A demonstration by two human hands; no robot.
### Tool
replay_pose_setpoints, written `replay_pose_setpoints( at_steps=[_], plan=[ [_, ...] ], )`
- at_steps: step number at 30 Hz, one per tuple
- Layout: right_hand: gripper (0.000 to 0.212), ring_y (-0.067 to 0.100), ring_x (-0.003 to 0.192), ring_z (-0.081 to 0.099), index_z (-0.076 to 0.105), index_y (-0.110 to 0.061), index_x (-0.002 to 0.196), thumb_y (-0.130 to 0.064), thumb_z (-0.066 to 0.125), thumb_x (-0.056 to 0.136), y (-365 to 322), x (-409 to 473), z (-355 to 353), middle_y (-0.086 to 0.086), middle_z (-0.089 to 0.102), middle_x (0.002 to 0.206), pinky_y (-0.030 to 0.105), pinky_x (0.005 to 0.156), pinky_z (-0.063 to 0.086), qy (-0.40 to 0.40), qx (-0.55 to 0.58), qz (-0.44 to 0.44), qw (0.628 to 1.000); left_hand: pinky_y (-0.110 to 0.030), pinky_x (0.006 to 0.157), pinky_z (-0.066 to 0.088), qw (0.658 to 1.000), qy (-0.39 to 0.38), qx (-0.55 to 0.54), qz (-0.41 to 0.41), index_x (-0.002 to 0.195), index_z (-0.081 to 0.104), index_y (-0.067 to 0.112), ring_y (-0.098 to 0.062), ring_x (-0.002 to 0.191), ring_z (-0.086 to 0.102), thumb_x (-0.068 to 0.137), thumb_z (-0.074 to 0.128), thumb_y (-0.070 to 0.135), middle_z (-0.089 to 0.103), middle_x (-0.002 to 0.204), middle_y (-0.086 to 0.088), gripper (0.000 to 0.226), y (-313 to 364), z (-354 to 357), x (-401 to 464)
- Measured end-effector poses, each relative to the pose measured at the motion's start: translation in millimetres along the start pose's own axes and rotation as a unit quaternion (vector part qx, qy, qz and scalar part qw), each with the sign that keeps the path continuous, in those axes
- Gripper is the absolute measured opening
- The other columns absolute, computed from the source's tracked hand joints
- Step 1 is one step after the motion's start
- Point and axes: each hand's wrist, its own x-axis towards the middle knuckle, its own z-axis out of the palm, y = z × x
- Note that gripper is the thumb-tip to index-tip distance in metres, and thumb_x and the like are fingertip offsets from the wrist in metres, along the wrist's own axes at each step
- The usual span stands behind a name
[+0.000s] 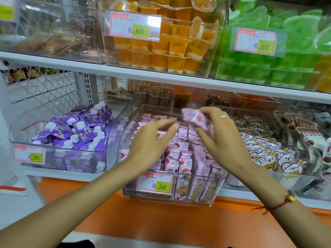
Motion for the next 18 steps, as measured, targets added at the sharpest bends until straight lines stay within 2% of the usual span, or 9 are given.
replay_pose_setpoints(
  at_steps=[2,3,5,8,10,13,15,16,18],
  plan=[
    [0.039,0.015,0.087,0.057,0.036,-0.021,0.122,-0.019,0.060,0.091,5,4,3,-0.004,0.057,0.103,0.029,0.074,0.044,0.027,0.136,0.082,0.987,-0.023,0.075,0.045,0.987,-0.044,0.149,0.029,0.125,0.060,0.030,-0.004,0.093,0.062,0.095,0.052,0.032,0.063,0.124,0.011,0.031,-9,5,1],
    [0.043,0.016,0.084,0.060,0.030,-0.023,0.123,-0.014,0.059,0.092,6,6,6,-0.003,0.055,0.102,0.028,0.074,0.048,0.028,0.199,0.110,0.973,-0.026,0.078,0.045,0.975,-0.078,0.204,0.046,0.129,0.056,0.028,-0.007,0.100,0.059,0.096,0.049,0.029,0.059,0.130,0.009,0.034,-13,8,2],
    [0.048,0.021,0.082,0.062,0.024,-0.021,0.126,-0.005,0.055,0.092,8,10,12,0.005,0.050,0.099,0.025,0.073,0.053,0.026,0.273,0.128,0.953,-0.032,0.094,0.040,0.948,-0.145,0.272,0.075,0.134,0.052,0.023,-0.016,0.121,0.046,0.098,0.043,0.029,0.052,0.138,0.006,0.038,-20,14,5],
    [0.046,0.010,0.075,0.056,0.027,-0.019,0.128,-0.003,0.053,0.093,7,14,21,0.002,0.044,0.090,0.015,0.067,0.048,0.004,0.264,0.135,0.955,-0.034,0.100,0.035,0.928,-0.205,0.303,0.077,0.134,0.050,0.025,-0.018,0.126,0.041,0.099,0.035,0.036,0.051,0.139,0.005,0.040,-25,16,6],
    [0.039,-0.001,0.076,0.057,0.033,-0.019,0.125,-0.004,0.051,0.094,6,14,27,0.001,0.049,0.099,0.011,0.069,0.047,-0.025,0.253,0.134,0.958,-0.033,0.094,0.034,0.930,-0.209,0.292,0.077,0.130,0.051,0.029,-0.017,0.121,0.043,0.099,0.035,0.039,0.053,0.134,0.005,0.036,-26,15,5],
    [0.032,-0.002,0.074,0.059,0.037,-0.018,0.119,-0.003,0.050,0.094,5,14,32,0.006,0.054,0.104,0.010,0.067,0.049,-0.085,0.280,0.137,0.946,-0.031,0.088,0.033,0.936,-0.201,0.277,0.084,0.124,0.054,0.035,-0.015,0.113,0.044,0.098,0.036,0.037,0.056,0.126,0.007,0.031,-25,13,2],
    [0.029,0.005,0.075,0.061,0.038,-0.018,0.118,-0.006,0.050,0.095,7,12,34,0.008,0.057,0.102,0.017,0.068,0.053,-0.152,0.290,0.144,0.934,-0.028,0.086,0.033,0.944,-0.178,0.265,0.087,0.121,0.056,0.035,-0.013,0.111,0.044,0.098,0.039,0.036,0.057,0.121,0.008,0.029,-24,11,0],
    [0.027,0.012,0.081,0.063,0.040,-0.018,0.118,-0.009,0.050,0.095,9,10,35,0.011,0.060,0.103,0.025,0.075,0.054,-0.189,0.266,0.141,0.935,-0.026,0.084,0.032,0.948,-0.164,0.259,0.088,0.120,0.058,0.034,-0.012,0.109,0.045,0.098,0.040,0.035,0.058,0.119,0.009,0.028,-24,9,-1],
    [0.023,0.025,0.096,0.061,0.046,-0.019,0.118,-0.017,0.052,0.095,16,6,40,0.015,0.064,0.104,0.040,0.087,0.049,-0.244,0.143,0.102,0.954,-0.025,0.081,0.030,0.952,-0.144,0.256,0.086,0.117,0.060,0.030,-0.011,0.107,0.045,0.097,0.042,0.034,0.058,0.118,0.009,0.027,-23,7,-2]
  ],
)
